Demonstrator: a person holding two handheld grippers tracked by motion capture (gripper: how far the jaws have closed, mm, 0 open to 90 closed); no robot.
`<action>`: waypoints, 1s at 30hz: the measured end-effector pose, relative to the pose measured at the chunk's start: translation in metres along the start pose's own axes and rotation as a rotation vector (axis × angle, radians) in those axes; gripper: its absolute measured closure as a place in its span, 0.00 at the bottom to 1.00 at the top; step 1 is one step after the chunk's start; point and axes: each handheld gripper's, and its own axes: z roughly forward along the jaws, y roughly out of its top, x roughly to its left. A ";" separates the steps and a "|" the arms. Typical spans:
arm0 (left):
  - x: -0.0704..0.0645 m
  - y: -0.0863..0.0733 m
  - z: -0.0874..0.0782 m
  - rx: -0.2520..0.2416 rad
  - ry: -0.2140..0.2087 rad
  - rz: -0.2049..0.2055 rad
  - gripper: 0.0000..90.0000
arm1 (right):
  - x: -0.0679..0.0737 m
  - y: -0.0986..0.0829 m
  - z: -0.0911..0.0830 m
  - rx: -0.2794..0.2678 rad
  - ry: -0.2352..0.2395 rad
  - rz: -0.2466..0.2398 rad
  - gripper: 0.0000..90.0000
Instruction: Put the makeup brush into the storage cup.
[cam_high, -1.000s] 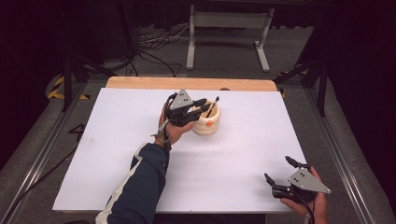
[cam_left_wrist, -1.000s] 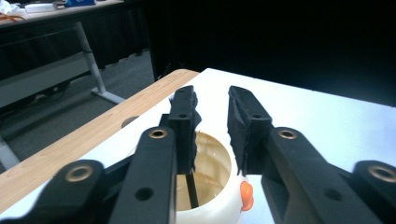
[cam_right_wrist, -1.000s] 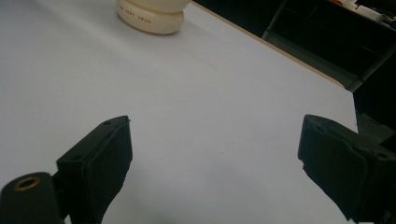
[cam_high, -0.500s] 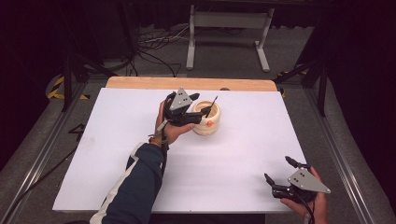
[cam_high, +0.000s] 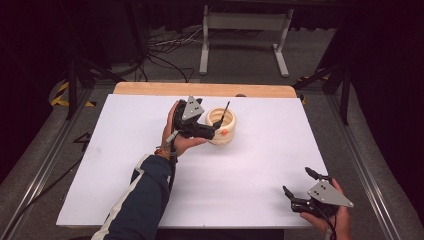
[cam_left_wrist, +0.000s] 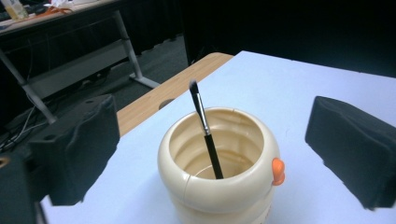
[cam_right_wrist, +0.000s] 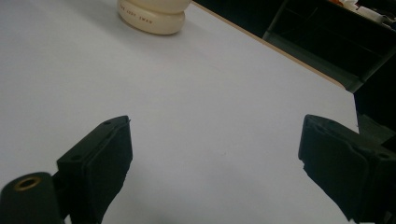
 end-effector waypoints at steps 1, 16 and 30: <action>0.000 0.000 0.000 0.000 0.000 0.000 0.02 | 0.000 0.000 0.000 0.000 0.000 0.000 0.12; -0.004 0.002 -0.026 -0.008 0.033 0.119 0.02 | 0.002 0.001 0.001 0.005 0.008 -0.009 0.12; 0.002 -0.006 -0.050 0.005 0.073 0.139 0.04 | 0.002 0.001 0.002 0.006 0.009 -0.009 0.12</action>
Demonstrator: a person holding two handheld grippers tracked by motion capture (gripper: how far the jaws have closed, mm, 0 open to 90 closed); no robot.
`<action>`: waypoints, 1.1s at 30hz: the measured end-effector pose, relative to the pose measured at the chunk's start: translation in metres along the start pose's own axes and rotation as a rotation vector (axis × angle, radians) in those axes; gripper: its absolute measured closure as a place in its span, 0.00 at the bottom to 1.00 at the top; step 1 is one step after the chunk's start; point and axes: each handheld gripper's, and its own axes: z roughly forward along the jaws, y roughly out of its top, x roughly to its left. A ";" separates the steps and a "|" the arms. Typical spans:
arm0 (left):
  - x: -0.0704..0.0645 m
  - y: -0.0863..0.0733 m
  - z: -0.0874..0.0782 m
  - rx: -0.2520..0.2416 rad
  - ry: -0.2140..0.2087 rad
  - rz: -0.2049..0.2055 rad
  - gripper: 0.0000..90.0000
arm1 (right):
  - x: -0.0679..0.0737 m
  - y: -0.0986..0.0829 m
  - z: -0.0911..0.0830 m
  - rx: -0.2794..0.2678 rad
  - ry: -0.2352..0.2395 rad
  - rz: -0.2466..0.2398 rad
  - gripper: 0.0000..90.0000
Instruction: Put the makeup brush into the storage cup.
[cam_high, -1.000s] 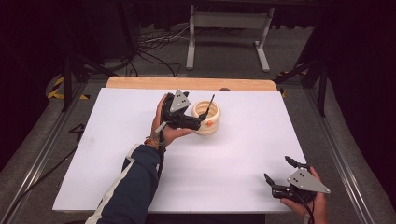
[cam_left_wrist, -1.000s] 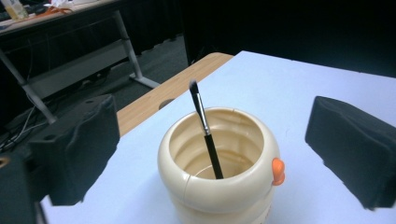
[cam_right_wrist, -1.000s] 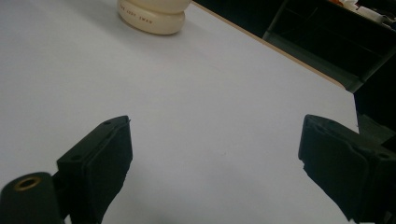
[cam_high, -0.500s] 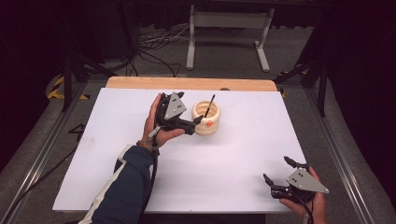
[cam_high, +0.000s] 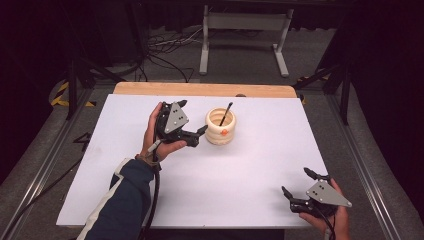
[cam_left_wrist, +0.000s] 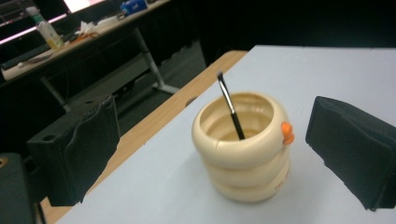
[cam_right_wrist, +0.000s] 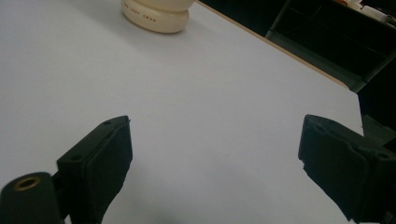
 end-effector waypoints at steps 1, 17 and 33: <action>0.001 -0.002 0.000 0.009 -0.020 -0.006 0.04 | 0.000 0.000 0.000 0.000 0.000 0.001 0.12; -0.001 -0.016 -0.021 0.023 -0.015 0.042 0.04 | 0.001 0.001 0.000 -0.001 0.001 -0.007 0.12; 0.003 -0.027 -0.058 0.040 0.014 0.064 0.04 | 0.002 0.002 0.000 -0.002 0.002 -0.009 0.12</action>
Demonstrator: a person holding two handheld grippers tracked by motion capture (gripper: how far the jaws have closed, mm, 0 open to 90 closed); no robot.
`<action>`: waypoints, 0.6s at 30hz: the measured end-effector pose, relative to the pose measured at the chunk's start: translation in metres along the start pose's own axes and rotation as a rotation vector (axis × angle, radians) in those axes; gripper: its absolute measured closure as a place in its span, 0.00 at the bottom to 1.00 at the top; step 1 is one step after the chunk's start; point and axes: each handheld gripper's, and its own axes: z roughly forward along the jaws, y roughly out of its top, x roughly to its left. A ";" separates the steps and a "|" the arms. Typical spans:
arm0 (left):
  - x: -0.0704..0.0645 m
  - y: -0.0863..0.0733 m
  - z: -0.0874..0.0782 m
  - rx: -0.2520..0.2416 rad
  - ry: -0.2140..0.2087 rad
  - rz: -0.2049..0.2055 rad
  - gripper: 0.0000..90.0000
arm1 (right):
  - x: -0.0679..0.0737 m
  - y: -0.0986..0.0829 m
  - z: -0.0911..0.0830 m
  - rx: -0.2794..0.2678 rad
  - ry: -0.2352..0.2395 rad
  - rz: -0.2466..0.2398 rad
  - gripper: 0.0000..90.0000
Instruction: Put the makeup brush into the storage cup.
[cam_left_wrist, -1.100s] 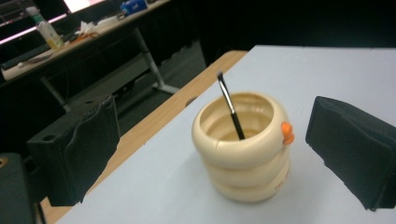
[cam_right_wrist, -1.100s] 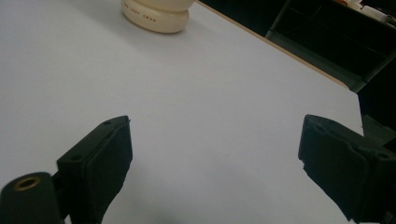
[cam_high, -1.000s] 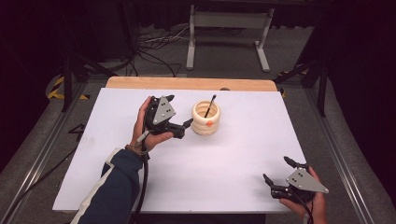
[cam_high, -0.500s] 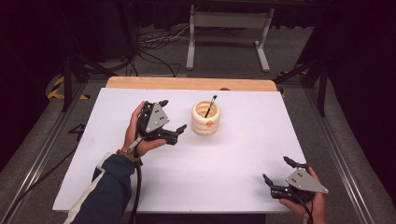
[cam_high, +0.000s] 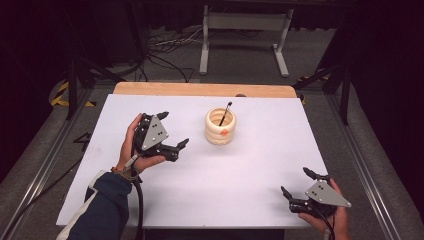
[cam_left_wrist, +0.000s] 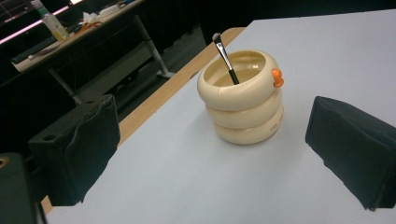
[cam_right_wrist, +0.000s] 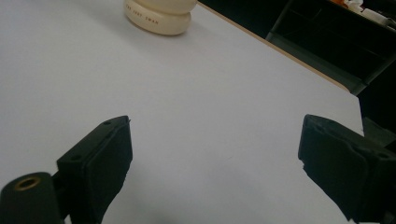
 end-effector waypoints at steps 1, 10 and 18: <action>0.000 0.000 0.000 0.000 0.000 0.000 0.04 | 0.000 0.000 0.000 0.000 0.000 0.000 0.12; 0.000 -0.010 -0.014 0.021 0.010 0.008 0.04 | 0.001 0.000 0.001 0.003 0.001 -0.005 0.12; 0.001 -0.018 -0.024 0.051 0.010 0.020 0.04 | 0.001 0.000 0.000 0.002 0.001 -0.006 0.12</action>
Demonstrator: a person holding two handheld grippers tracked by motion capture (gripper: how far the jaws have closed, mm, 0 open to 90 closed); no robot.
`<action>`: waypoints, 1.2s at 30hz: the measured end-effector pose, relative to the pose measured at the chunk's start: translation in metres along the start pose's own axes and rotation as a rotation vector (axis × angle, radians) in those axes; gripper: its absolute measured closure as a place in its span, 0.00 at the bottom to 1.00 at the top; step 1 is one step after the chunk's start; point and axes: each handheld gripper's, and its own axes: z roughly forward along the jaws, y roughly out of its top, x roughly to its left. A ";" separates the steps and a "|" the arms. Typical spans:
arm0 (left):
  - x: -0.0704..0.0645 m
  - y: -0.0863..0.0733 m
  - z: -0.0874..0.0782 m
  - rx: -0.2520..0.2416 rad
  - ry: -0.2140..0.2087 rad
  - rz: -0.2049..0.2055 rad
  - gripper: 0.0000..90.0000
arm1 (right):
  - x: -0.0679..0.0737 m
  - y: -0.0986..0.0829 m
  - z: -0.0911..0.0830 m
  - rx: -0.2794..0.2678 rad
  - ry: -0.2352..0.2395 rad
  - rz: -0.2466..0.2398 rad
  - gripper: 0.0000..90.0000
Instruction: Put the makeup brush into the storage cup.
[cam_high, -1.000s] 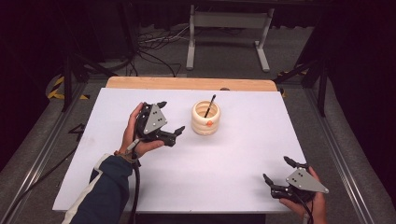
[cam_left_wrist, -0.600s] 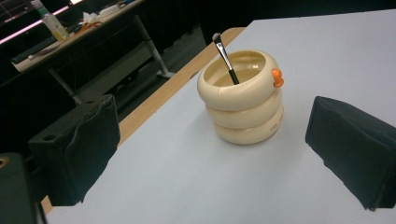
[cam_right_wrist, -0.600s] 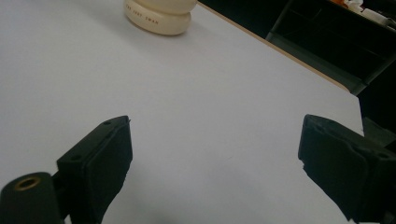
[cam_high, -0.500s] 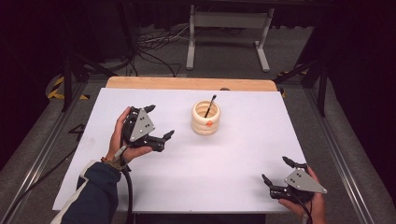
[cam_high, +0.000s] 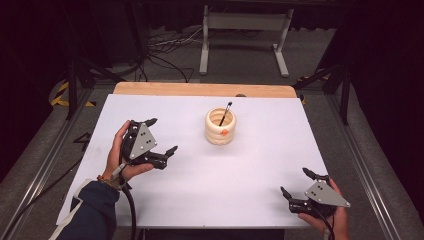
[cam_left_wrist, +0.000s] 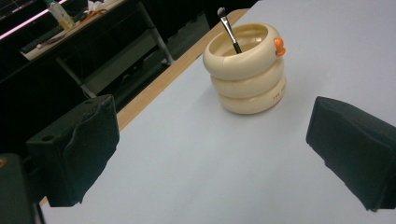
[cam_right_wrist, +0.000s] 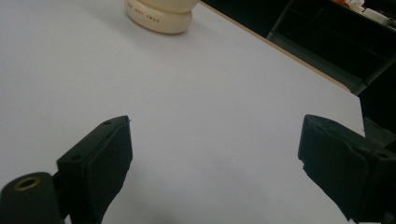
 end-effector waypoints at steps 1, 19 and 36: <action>0.000 0.000 0.000 0.000 0.000 0.000 0.04 | 0.000 0.000 0.000 0.000 0.000 0.000 0.12; -0.001 -0.023 -0.023 0.033 0.012 -0.014 0.04 | 0.001 0.000 0.000 0.005 0.003 -0.005 0.12; -0.004 -0.047 -0.038 0.079 0.020 -0.031 0.04 | 0.001 0.000 0.000 0.008 0.002 -0.004 0.12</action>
